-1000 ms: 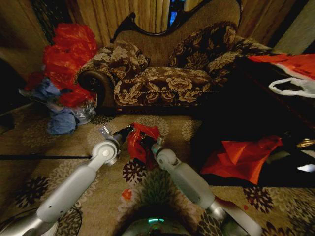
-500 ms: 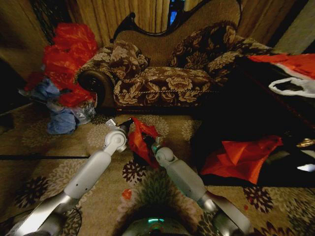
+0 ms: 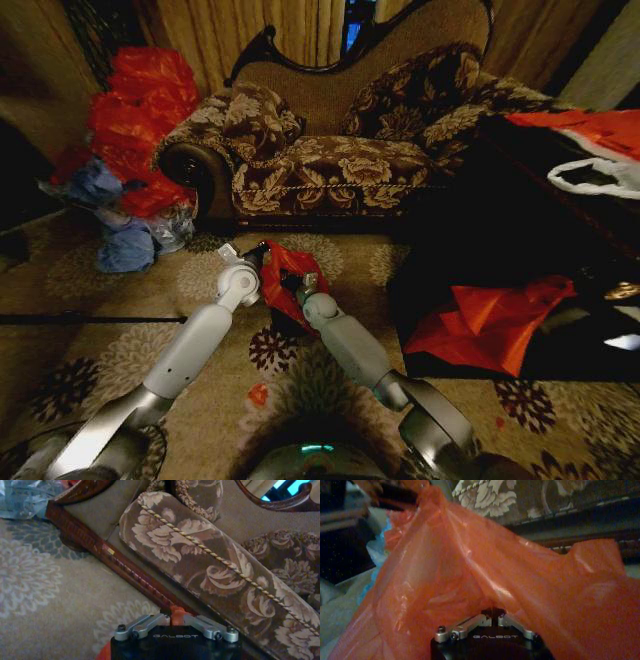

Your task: Place a garbage bag over the trash bin.

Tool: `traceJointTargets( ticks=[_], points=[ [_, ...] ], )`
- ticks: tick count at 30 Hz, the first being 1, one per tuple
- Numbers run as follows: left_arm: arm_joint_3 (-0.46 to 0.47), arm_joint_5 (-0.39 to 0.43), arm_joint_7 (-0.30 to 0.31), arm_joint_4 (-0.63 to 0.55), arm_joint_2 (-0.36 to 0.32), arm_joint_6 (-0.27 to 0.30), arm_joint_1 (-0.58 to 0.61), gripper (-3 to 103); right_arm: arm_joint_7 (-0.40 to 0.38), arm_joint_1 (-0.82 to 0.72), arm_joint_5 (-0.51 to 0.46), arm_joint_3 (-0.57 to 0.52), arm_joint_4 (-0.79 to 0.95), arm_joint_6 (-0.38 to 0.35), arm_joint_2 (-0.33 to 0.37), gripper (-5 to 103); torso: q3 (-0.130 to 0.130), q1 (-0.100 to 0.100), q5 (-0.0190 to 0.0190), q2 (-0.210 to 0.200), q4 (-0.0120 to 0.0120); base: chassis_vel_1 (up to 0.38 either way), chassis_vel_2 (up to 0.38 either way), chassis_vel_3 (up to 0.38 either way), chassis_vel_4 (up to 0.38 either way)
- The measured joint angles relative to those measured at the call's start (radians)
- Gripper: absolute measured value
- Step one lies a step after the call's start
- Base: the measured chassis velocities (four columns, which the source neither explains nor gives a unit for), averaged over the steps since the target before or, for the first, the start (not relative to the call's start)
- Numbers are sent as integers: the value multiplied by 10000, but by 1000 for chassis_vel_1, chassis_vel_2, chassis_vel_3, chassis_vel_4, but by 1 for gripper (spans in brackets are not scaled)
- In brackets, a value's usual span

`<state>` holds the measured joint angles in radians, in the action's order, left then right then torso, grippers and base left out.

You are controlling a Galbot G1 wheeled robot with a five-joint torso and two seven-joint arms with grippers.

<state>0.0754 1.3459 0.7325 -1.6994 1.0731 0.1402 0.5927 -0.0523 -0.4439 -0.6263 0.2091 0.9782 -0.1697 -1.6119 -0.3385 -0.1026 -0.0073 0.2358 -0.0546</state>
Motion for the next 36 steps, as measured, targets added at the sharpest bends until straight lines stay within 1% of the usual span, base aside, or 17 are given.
traceJointTargets(
  ticks=[2,3,6,7,9,11,13,15,17,19,24,27,30,32,36],
  points=[
    [35,-86,38,-18,67,0,85,0,-18,69,-342,110,-166,-176,4,0,-1,0,0,0,3,0,0,0,0],
    [35,-86,38,-18,67,0,85,0,-18,69,-342,110,-166,-176,4,0,-1,0,0,0,3,0,0,0,0],
    [80,-240,204,-18,210,-6,195,0,-364,179,-1796,382,-161,-879,15,0,0,1,0,0,1,0,0,0,0],
    [80,-240,204,-18,210,-6,195,0,-364,179,-1796,382,-161,-879,15,0,0,1,0,0,1,0,0,0,0],
    [110,-332,285,6,338,-7,221,0,-587,276,-2470,627,-157,-1263,17,0,-1,1,0,0,4,0,0,0,0],
    [118,-373,314,38,396,-7,221,0,-645,318,-2625,678,-192,-1405,17,0,0,1,0,0,4,0,0,0,0],
    [127,-522,408,138,574,25,231,0,-922,450,-3103,815,-382,-1795,23,0,-1,1,0,0,2,0,0,0,0],
    [141,-599,448,190,715,41,271,0,-1036,575,-3331,883,-529,-1967,25,0,0,0,0,0,1,0,0,0,0],
    [158,-635,494,239,807,53,302,0,-1059,671,-3408,898,-674,-2056,25,0,0,1,2,0,3,0,0,0,0],
    [189,-786,714,436,1050,175,361,0,-1067,914,-3562,846,-1168,-2245,27,0,-1,1,1,0,5,0,0,0,0],
    [229,-964,899,735,1291,391,428,0,-1008,1116,-3573,727,-1711,-2286,32,0,-1,0,1,0,1,0,0,0,0],
    [243,-1313,1129,1293,1542,812,480,0,-892,1189,-3543,622,-2100,-2308,33,0,-1,0,0,-1,3,0,0,0,0],
    [236,-1439,1207,1514,1612,894,486,0,-864,1175,-3531,602,-2139,-2312,33,0,-1,0,1,0,3,0,0,0,0],
    [196,-1761,1236,1855,1718,975,506,0,-846,1119,-3531,590,-2159,-2352,33,0,0,1,1,0,3,0,0,0,0],
    [175,-1913,1250,2071,1784,989,506,0,-816,1099,-3527,580,-2175,-2380,31,0,1,2,0,1,2,0,0,0,0]
  ],
)
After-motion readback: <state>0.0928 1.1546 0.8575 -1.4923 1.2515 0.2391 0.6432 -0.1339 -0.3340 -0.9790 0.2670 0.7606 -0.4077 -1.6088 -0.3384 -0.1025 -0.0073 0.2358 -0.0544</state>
